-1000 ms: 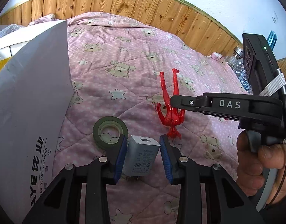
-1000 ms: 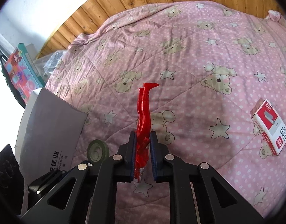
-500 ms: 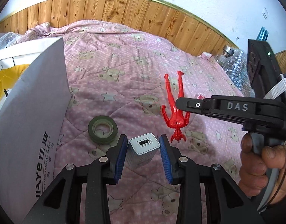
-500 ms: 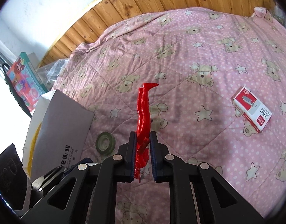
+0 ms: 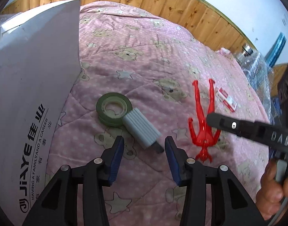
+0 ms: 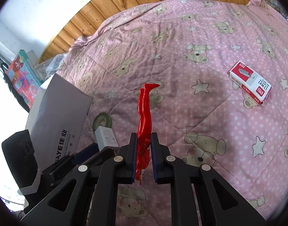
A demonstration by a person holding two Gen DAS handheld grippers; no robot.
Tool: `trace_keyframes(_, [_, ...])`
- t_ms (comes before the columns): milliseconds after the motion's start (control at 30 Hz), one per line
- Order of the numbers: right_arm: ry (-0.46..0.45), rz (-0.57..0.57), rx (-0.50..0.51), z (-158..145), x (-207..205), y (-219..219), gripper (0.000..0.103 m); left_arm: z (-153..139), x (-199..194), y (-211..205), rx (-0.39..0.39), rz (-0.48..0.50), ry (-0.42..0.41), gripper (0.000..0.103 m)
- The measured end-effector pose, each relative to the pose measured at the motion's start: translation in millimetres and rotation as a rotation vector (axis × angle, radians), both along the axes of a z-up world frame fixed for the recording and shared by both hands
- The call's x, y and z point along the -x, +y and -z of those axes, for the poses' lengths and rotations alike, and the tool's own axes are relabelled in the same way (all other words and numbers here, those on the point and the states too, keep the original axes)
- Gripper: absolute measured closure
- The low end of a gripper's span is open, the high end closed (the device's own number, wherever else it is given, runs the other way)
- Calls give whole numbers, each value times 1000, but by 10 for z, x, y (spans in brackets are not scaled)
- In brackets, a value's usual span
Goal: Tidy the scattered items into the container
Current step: 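Close the right gripper on the red figure and lift while the left grips the charger, then carry the red figure in the right gripper and charger in the left toward the white box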
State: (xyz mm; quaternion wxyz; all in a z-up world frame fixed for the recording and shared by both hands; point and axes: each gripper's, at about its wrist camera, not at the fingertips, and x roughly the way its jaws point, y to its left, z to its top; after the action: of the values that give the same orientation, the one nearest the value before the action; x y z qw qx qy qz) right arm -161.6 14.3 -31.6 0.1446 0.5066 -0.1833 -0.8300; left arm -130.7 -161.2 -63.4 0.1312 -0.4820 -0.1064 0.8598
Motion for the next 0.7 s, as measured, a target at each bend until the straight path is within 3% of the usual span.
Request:
trace_keyframes(167, [-8,-3,9,55,37,-6,89,48,152,13,-10,-58,-58,51])
trace_keyframes(233, [-13,-4,11,84,46,0,89,51,198,44,5,-71,-69,64])
trace_keyframes(367, [-16,-5,17,100,47,18,89,9,205,57,-4,-71,-66,74])
trace_keyframes(700, [11,-35,23,-51,-12,-94,89,-173,78,-18,-6,-56,-37,77])
